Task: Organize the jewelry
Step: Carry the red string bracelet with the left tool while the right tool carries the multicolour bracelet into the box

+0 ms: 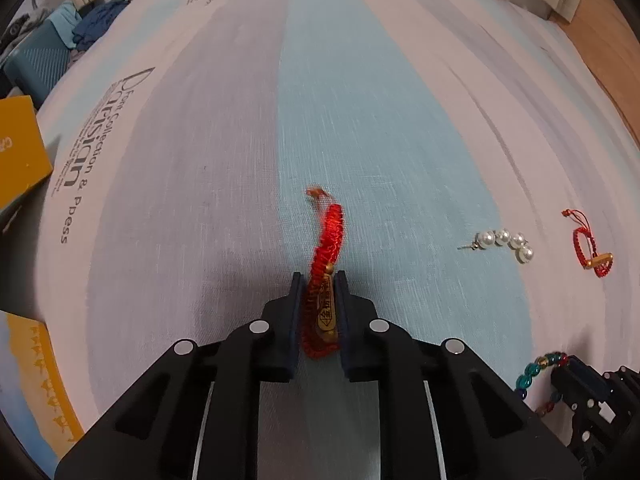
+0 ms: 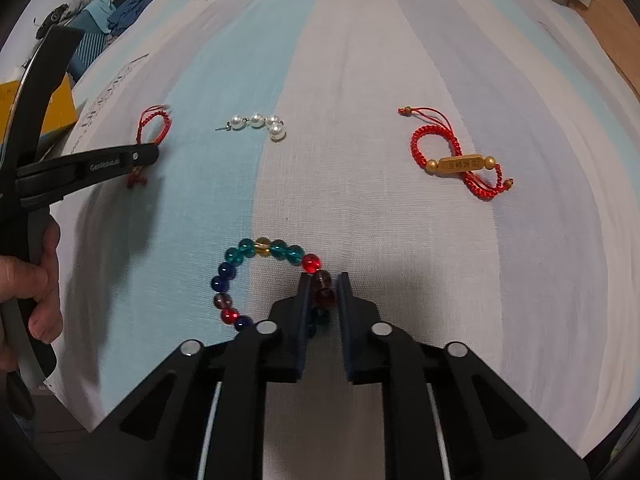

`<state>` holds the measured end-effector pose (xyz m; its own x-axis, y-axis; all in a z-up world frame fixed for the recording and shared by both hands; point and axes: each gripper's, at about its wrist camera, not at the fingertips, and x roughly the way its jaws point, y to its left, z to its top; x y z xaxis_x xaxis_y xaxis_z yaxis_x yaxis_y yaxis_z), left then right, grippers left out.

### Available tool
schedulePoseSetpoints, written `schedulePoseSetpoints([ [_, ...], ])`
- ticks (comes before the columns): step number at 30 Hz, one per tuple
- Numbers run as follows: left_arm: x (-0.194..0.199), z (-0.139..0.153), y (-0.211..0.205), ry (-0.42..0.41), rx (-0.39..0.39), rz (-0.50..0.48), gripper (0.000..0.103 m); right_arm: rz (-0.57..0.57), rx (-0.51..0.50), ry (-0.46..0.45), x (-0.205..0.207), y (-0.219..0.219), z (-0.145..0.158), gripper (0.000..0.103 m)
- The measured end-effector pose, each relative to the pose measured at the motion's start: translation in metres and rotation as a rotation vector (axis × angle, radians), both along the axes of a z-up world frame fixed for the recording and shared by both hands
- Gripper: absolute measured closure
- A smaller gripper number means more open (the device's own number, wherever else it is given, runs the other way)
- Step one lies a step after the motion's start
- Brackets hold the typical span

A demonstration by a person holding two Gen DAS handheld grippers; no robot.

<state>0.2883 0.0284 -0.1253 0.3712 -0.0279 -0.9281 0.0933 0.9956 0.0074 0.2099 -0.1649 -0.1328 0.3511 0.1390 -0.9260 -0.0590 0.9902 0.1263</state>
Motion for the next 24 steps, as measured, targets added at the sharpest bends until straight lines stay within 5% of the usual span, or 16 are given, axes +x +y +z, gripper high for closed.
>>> schedulePoseSetpoints([
  [24, -0.047, 0.065, 0.004, -0.071, 0.011, -0.005, 0.09, -0.012, 0.042, -0.118, -0.033, -0.007, 0.07, 0.094],
])
